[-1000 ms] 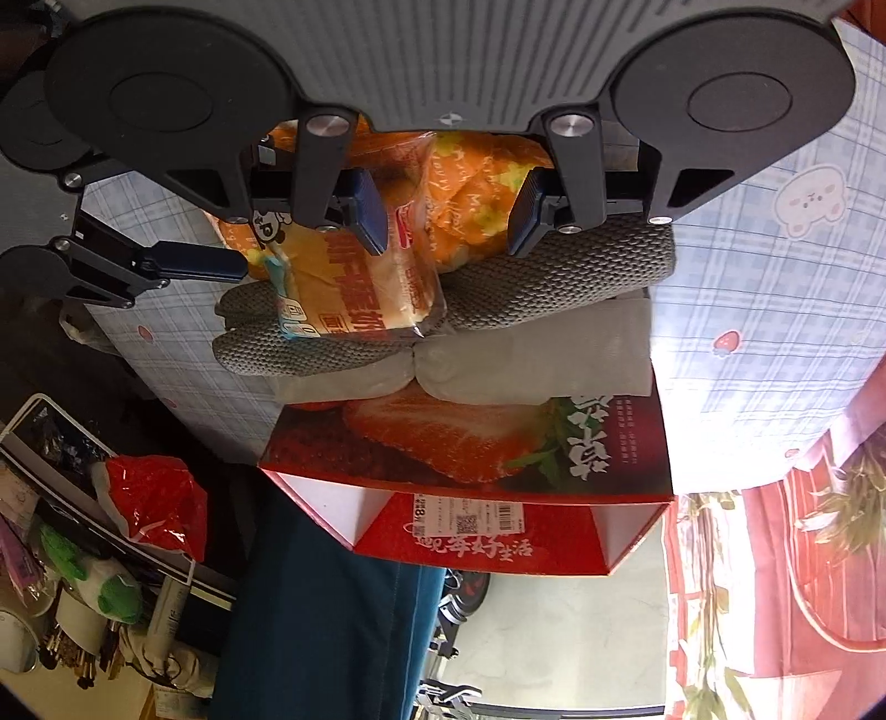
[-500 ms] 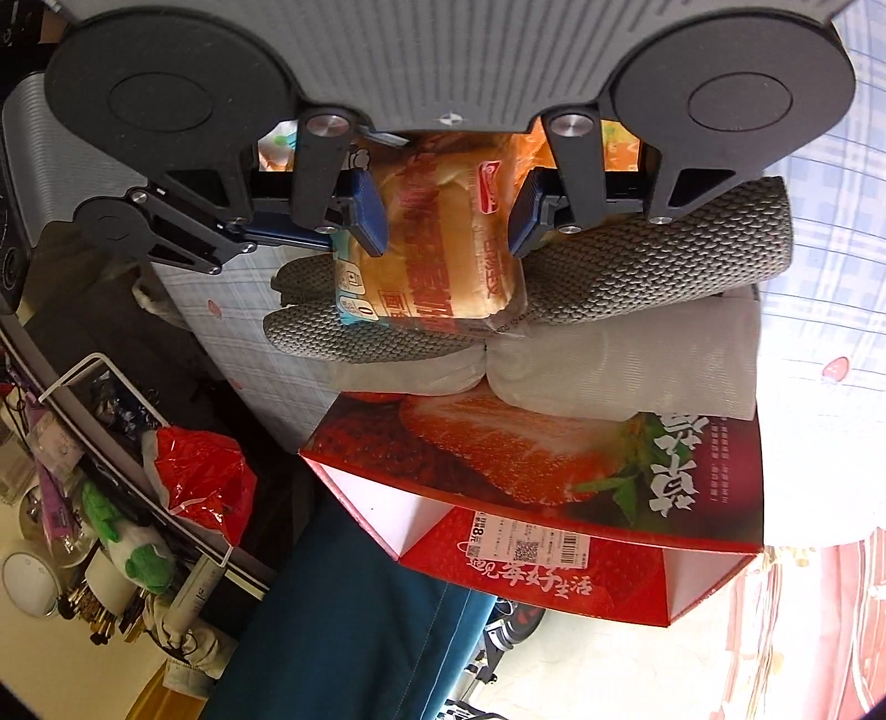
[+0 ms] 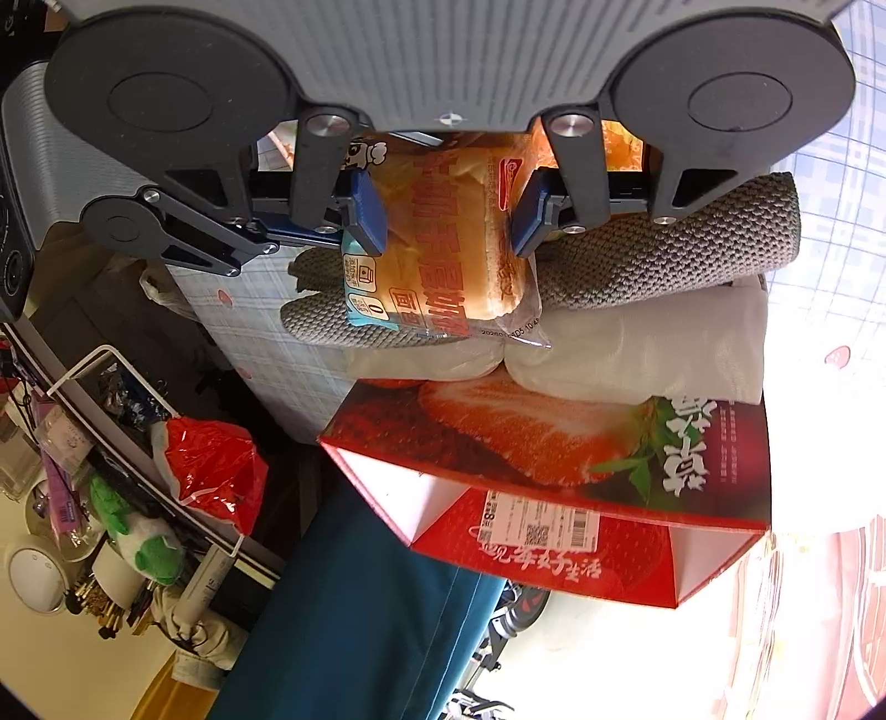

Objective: Organize soft objects
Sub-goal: 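Lift the bread bun with the left tool and carry it over the red box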

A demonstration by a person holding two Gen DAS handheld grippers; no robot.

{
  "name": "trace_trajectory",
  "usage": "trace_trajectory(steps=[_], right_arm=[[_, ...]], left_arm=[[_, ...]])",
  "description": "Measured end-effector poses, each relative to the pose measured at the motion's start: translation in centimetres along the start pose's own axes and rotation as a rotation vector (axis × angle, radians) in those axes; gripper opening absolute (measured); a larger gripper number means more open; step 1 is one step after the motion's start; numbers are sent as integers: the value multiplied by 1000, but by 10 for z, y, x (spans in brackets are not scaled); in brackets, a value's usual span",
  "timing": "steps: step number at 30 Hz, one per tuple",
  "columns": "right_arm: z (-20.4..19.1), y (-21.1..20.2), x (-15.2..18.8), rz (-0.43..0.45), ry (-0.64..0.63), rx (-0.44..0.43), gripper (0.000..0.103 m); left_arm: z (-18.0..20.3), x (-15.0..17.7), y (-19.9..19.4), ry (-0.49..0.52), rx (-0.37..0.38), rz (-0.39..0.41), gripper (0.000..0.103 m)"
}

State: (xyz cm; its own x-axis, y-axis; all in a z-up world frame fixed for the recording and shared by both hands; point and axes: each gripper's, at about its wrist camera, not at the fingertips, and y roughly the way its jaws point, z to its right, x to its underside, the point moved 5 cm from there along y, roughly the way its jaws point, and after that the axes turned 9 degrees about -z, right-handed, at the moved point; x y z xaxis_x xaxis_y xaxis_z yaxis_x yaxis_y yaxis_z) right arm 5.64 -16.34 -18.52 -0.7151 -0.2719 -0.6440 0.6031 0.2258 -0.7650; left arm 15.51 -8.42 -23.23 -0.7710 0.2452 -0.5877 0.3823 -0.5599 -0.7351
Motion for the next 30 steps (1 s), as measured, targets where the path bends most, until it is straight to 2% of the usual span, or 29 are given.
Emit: trace_trajectory(steps=[10, 30], right_arm=[[1, -25, -19, 66, -27, 17, 60], [34, -45, -77, 143, -62, 64, 61]], left_arm=[[11, -14, -26, 28, 10, 68, 52], [24, -70, -35, 87, 55, 107, 52]])
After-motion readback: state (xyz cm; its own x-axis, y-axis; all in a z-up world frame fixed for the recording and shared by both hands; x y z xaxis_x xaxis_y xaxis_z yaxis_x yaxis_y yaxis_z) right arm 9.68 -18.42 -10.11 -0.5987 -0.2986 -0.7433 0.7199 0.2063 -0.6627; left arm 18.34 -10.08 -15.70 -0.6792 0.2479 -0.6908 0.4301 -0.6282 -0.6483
